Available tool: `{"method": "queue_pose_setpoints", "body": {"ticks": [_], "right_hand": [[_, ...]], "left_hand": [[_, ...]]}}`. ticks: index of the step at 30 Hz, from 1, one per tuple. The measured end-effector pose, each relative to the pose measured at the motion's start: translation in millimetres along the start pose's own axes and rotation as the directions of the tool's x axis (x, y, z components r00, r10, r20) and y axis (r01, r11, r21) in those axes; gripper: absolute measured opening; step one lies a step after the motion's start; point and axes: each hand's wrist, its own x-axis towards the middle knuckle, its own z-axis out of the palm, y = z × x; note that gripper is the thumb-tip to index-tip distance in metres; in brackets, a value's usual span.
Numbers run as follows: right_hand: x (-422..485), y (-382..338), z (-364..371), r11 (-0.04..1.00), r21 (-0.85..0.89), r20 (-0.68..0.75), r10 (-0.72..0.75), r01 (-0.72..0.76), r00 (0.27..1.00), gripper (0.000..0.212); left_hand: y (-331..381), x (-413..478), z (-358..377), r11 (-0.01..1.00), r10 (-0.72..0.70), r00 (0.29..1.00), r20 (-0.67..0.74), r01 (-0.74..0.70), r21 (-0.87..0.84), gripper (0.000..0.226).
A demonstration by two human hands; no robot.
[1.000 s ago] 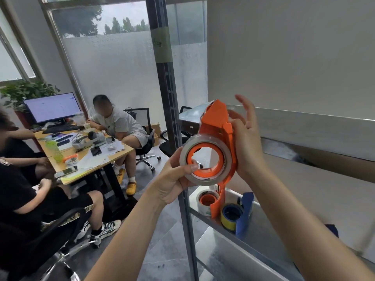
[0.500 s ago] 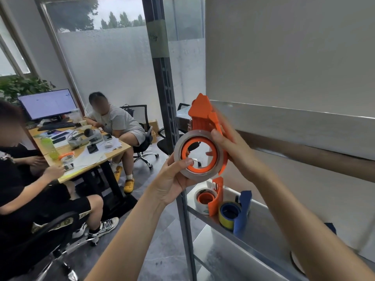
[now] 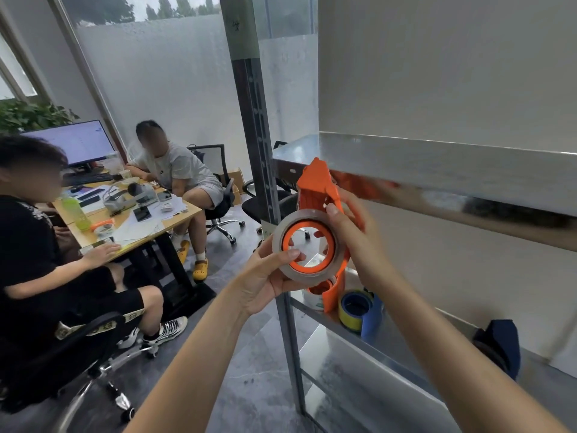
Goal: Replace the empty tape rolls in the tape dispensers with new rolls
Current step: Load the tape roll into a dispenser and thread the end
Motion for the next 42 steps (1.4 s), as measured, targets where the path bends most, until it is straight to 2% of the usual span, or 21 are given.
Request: {"method": "queue_pose_setpoints", "body": {"ticks": [6,9,13,17,19,22,24,29,34,40,42], "right_hand": [[-33.7,40.4,-8.6,0.983,0.084,-0.129,0.173,-0.163,0.976,0.036],[-50.2,59.9,-18.3,0.955,0.18,-0.227,0.273,-0.236,0.935,0.033],[-72.3,74.8,-41.9,0.92,0.266,-0.377,0.374,-0.288,0.847,0.037],[-89.7,88.2,-83.8,0.904,0.06,-0.508,0.393,-0.424,0.767,0.037],[-97.1,89.6,-103.4,0.886,0.0,-0.587,0.376,-0.464,0.717,0.023],[-108.1,91.4,-122.4,0.87,-0.054,-0.676,0.33,-0.49,0.659,0.02],[-112.2,98.3,-131.7,0.842,-0.103,-0.711,0.309,-0.529,0.631,0.02],[-114.2,117.5,-152.1,0.755,-0.15,-0.64,0.419,-0.639,0.644,0.024],[-108.6,138.6,-164.8,0.6,-0.244,-0.547,0.564,-0.762,0.619,0.03],[-103.5,147.5,-179.5,0.552,-0.35,-0.435,0.62,-0.757,0.653,0.022],[-100.4,151.2,-182.4,0.54,-0.37,-0.399,0.643,-0.756,0.654,0.026]], "left_hand": [[-25.0,-3.9,-3.3,0.961,-0.202,0.973,-0.107,0.219,0.171,0.048],[-48.6,2.0,-0.5,0.934,-0.293,0.947,-0.132,0.313,0.171,0.051],[-78.3,20.0,16.5,0.896,-0.387,0.912,-0.135,0.406,0.18,0.038],[-113.4,43.3,44.1,0.864,-0.45,0.884,-0.124,0.466,0.192,0.037],[-133.1,54.8,58.0,0.853,-0.479,0.871,-0.112,0.491,0.176,0.045],[-158.5,70.3,75.6,0.832,-0.529,0.84,-0.122,0.541,0.118,0.062],[-172.0,78.8,83.3,0.816,-0.561,0.818,-0.126,0.573,0.084,0.065],[-200.5,93.2,83.3,0.782,-0.613,0.773,-0.165,0.623,0.015,0.057],[-219.6,100.2,72.4,0.747,-0.662,0.728,-0.175,0.66,-0.082,0.063],[-234.7,109.1,59.7,0.73,-0.68,0.697,-0.229,0.673,-0.12,0.026],[-237.7,109.5,58.9,0.736,-0.672,0.701,-0.239,0.666,-0.117,0.022]]}}
